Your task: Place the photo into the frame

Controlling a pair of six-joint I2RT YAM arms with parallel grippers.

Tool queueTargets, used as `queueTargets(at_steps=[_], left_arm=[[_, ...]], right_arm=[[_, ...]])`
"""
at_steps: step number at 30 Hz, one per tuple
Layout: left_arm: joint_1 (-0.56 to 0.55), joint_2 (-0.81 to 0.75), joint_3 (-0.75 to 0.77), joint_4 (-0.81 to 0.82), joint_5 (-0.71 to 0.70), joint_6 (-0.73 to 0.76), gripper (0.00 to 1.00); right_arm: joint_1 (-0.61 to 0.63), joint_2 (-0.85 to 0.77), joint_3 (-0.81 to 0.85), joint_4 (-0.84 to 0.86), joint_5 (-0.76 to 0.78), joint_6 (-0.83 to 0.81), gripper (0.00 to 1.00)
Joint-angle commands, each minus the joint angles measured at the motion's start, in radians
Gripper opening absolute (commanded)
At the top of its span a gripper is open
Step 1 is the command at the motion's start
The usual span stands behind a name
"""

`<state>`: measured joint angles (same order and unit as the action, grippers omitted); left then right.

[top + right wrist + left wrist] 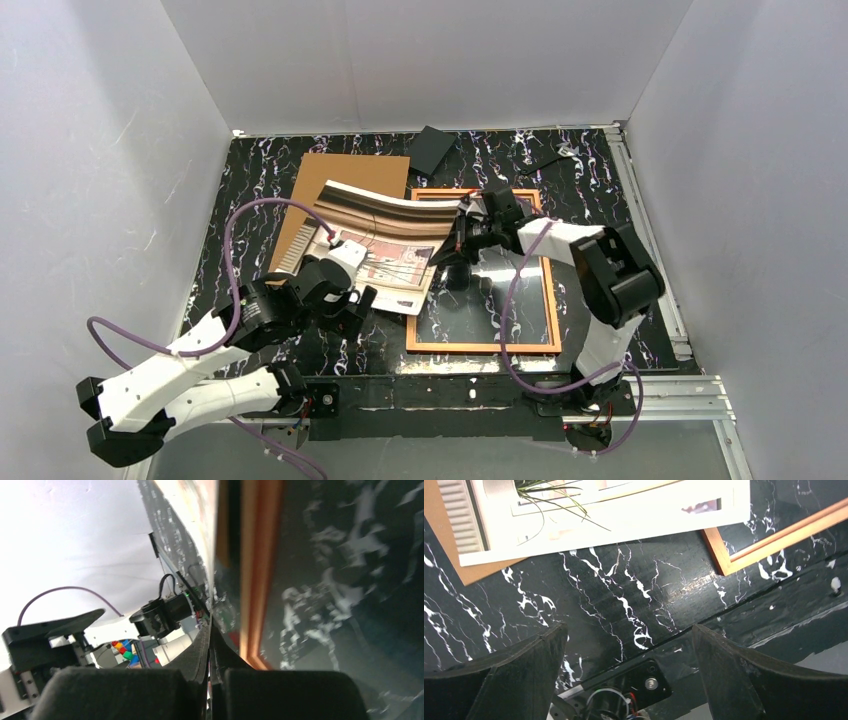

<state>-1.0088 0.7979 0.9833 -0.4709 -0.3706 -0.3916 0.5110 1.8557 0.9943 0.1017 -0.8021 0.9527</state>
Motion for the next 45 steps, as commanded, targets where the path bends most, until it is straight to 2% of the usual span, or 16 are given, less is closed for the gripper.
queueTargets(at_steps=[1,8,15,21,24,27,33,38,42,45], left_arm=[[0.005,0.033,0.051,-0.013,0.047,0.195,0.96],[0.005,0.058,0.081,0.030,0.151,0.288,0.98],[0.003,0.052,0.016,0.194,0.401,0.401,0.98],[-0.036,0.075,-0.009,0.301,0.474,0.540,0.98],[-0.106,0.113,-0.005,0.337,0.408,0.655,0.98],[-0.181,0.144,-0.023,0.441,0.265,0.777,0.98],[-0.227,0.219,-0.051,0.638,0.128,0.847,0.97],[-0.243,0.253,-0.079,0.723,0.020,0.832,0.82],[-0.264,0.247,-0.138,0.839,-0.070,0.839,0.75],[-0.275,0.253,-0.141,0.850,-0.109,0.873,0.68]], right_arm=[[0.005,-0.158,0.066,-0.146,-0.001,-0.056,0.01],[-0.006,-0.334,0.080,-0.311,0.023,-0.094,0.01],[-0.048,-0.503,0.028,-0.351,-0.002,-0.027,0.01],[-0.083,-0.610,0.044,-0.430,-0.007,0.002,0.01],[-0.090,-0.648,0.049,-0.463,0.004,0.008,0.01],[-0.101,-0.677,0.046,-0.473,0.016,0.016,0.01],[-0.119,-0.705,0.053,-0.494,0.012,0.021,0.01],[-0.134,-0.725,0.042,-0.482,0.008,0.039,0.01],[-0.140,-0.731,0.030,-0.459,0.009,0.064,0.01],[-0.143,-0.730,0.031,-0.450,0.006,0.076,0.01]])
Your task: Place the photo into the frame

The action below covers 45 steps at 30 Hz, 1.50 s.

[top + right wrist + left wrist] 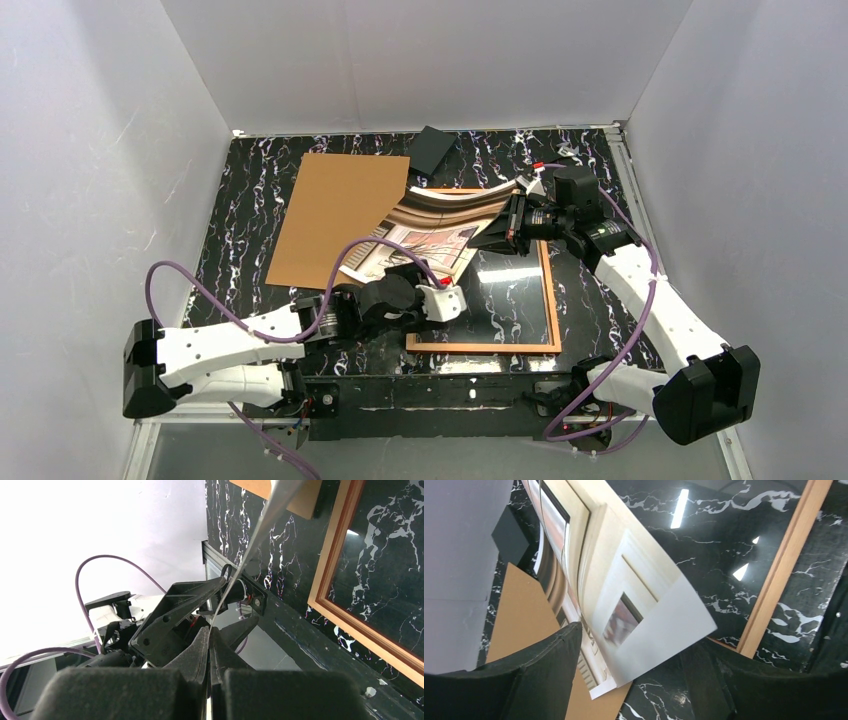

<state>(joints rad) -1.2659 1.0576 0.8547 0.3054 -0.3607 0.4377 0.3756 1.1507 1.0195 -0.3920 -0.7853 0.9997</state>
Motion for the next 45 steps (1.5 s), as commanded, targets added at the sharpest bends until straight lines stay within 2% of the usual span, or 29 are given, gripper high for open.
queueTargets(at_steps=[1,4,9,19,22,24,25,32,36,42,45], left_arm=[[-0.022,-0.003,-0.008,0.066,-0.127,0.054,0.67],[-0.027,0.010,-0.002,0.069,-0.162,0.071,0.62],[-0.028,0.013,0.003,0.095,-0.183,0.070,0.39],[-0.029,0.018,0.013,0.086,-0.174,0.069,0.13],[-0.029,0.024,0.015,0.083,-0.185,0.073,0.01],[-0.029,0.023,0.018,0.083,-0.184,0.071,0.00],[-0.029,0.022,0.023,0.078,-0.183,0.066,0.00],[-0.029,-0.015,0.075,-0.024,-0.202,-0.005,0.00],[-0.029,-0.041,0.153,-0.145,-0.239,-0.093,0.00],[-0.029,-0.056,0.274,-0.285,-0.259,-0.169,0.00],[-0.029,-0.023,0.405,-0.425,-0.334,-0.292,0.00]], right_arm=[[-0.009,-0.025,0.006,0.044,-0.010,0.031,0.01],[-0.010,-0.026,0.006,0.050,-0.012,0.039,0.01],[-0.010,-0.029,-0.007,0.061,-0.017,0.052,0.01],[-0.012,-0.020,-0.013,0.090,-0.042,0.053,0.01],[-0.012,-0.017,-0.017,0.098,-0.052,0.047,0.02],[-0.012,-0.016,-0.024,0.106,-0.053,0.043,0.07],[-0.012,-0.017,-0.027,0.109,-0.053,0.042,0.13],[-0.016,-0.048,-0.023,0.052,0.006,-0.024,0.72],[-0.031,-0.088,0.032,-0.098,0.086,-0.127,0.80],[-0.087,-0.162,0.139,-0.302,0.180,-0.295,0.82],[-0.127,-0.197,0.178,-0.396,0.200,-0.402,0.83]])
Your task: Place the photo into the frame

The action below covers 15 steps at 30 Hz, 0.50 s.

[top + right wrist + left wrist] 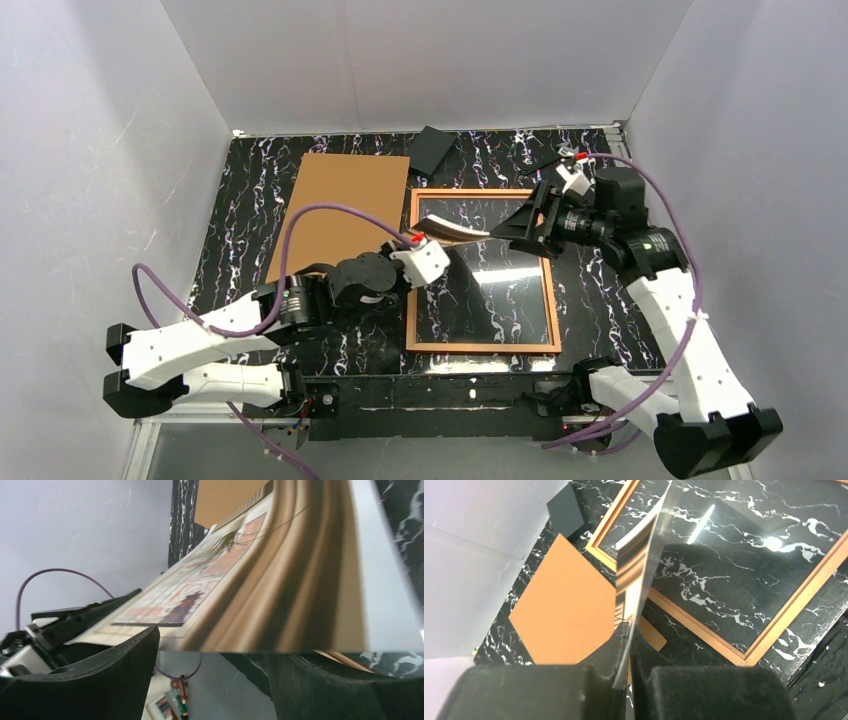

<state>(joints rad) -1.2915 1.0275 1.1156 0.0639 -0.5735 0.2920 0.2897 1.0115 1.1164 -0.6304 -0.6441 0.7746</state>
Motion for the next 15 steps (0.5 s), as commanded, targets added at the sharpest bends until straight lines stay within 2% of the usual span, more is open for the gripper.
queueTargets(at_steps=[1,4,8,15], left_arm=[[-0.003,0.024,0.197,-0.244,-0.133,-0.182,0.00],[-0.003,0.062,0.341,-0.389,-0.127,-0.257,0.00],[-0.003,0.063,0.450,-0.466,-0.072,-0.339,0.00],[-0.003,0.032,0.580,-0.545,-0.008,-0.459,0.00]], right_arm=[[-0.054,-0.071,0.092,-0.188,0.069,-0.210,0.83],[-0.085,-0.119,0.090,-0.225,0.092,-0.297,0.84],[-0.090,-0.207,0.036,-0.167,0.080,-0.430,0.86],[-0.091,-0.404,-0.109,0.132,0.018,-0.502,0.88]])
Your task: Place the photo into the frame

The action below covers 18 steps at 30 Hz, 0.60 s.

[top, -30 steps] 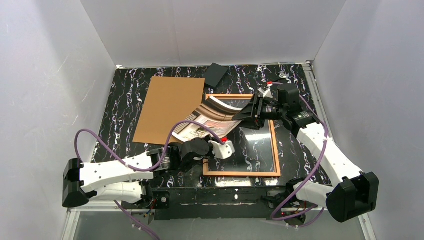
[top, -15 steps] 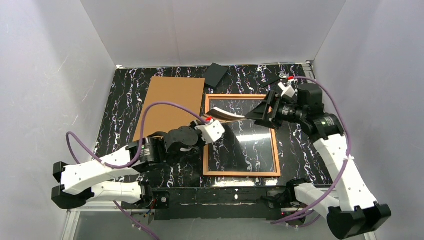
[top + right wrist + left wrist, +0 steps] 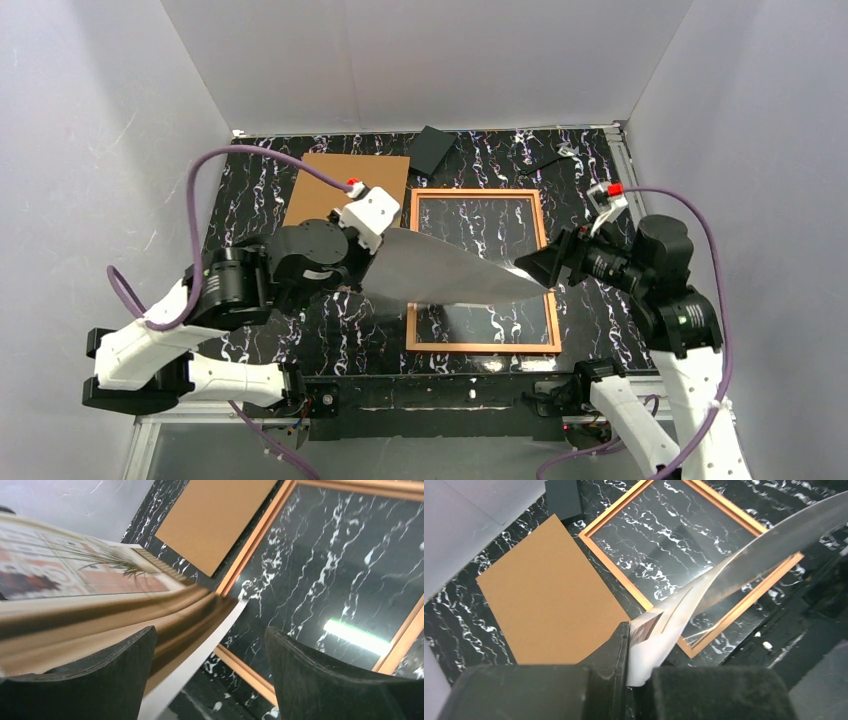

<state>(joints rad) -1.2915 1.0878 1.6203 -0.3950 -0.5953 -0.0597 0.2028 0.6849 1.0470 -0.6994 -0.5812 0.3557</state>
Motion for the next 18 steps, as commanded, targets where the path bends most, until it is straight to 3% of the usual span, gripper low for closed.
queueTargets(at_steps=[1,12,18], left_arm=[[-0.003,-0.033,0.085,-0.094,0.018,-0.119,0.00],[-0.003,-0.027,0.133,-0.210,0.127,-0.110,0.00],[-0.003,-0.060,0.081,-0.202,0.128,-0.150,0.00]], right_arm=[[-0.004,-0.092,-0.045,0.221,-0.064,-0.085,0.90],[-0.003,0.018,0.222,0.191,-0.360,-0.094,0.93],[-0.004,0.037,0.281,0.214,-0.401,-0.039,0.92]])
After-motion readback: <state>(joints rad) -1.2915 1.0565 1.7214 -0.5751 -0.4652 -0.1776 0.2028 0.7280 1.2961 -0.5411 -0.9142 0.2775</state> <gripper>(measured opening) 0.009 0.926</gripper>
